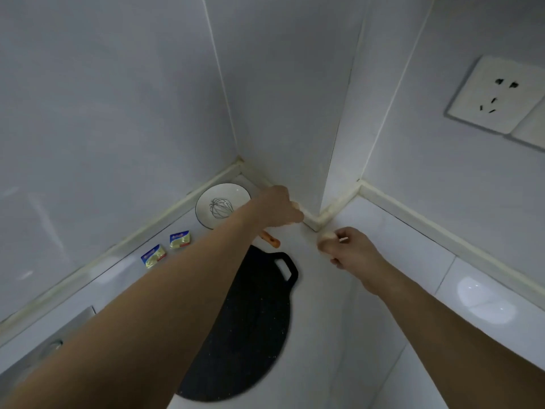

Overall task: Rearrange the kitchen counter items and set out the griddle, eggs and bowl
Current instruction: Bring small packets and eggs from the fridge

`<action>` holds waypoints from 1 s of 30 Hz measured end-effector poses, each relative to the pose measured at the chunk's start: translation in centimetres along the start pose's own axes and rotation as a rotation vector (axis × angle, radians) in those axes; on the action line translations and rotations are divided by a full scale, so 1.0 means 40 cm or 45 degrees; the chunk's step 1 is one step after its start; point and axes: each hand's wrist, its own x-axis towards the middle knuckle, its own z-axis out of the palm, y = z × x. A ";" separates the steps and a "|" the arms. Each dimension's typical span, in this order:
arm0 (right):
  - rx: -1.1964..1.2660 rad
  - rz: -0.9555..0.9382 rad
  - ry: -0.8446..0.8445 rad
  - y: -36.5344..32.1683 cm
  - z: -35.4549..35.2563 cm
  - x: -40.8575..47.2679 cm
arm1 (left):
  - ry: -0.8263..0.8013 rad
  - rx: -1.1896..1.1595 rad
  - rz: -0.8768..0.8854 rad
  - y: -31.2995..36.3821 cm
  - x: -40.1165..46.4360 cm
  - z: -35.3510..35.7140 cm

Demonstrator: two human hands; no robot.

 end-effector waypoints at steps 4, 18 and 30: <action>-0.251 -0.018 0.013 0.011 0.039 0.041 | -0.070 0.256 0.040 -0.027 0.082 0.022; -0.576 -0.201 -0.031 0.035 0.136 0.208 | -0.045 0.722 0.003 -0.088 0.283 0.057; -0.736 -0.249 0.189 0.062 0.202 0.218 | -0.096 0.673 -0.007 -0.098 0.320 0.048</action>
